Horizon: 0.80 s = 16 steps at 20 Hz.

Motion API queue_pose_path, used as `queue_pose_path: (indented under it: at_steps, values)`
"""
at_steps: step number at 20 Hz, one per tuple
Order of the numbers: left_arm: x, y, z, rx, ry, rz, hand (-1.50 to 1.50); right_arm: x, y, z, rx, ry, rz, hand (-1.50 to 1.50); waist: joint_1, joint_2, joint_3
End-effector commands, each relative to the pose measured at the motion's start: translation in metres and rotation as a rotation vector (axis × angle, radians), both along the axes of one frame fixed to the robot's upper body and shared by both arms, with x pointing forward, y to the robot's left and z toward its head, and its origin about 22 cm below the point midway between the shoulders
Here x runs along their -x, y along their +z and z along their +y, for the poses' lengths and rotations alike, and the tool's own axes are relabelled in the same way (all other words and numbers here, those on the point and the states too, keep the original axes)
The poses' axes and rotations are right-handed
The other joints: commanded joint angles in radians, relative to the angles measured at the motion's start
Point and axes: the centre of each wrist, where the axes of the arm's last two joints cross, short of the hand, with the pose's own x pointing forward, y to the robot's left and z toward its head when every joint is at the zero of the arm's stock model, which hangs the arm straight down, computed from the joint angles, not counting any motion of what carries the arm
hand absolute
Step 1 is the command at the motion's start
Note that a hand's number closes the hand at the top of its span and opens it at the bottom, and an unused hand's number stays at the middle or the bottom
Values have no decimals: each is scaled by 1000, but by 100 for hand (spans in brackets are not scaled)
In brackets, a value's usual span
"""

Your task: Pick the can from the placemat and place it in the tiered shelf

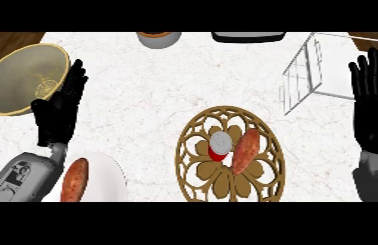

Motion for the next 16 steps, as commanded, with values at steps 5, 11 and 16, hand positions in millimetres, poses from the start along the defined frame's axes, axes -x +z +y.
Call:
queue_pose_path:
  at_steps: [5,11,16]
  values:
    - [24,-51,14,156,37,329,0,-22,30,-3,217,329,-23,150,42,7,-25]
    - [42,-77,2,258,-4,462,0,-27,-24,-44,347,261,355,-150,53,14,-23]
    - [43,-75,5,255,-8,476,0,-32,-20,-42,383,480,288,-150,41,5,-22]
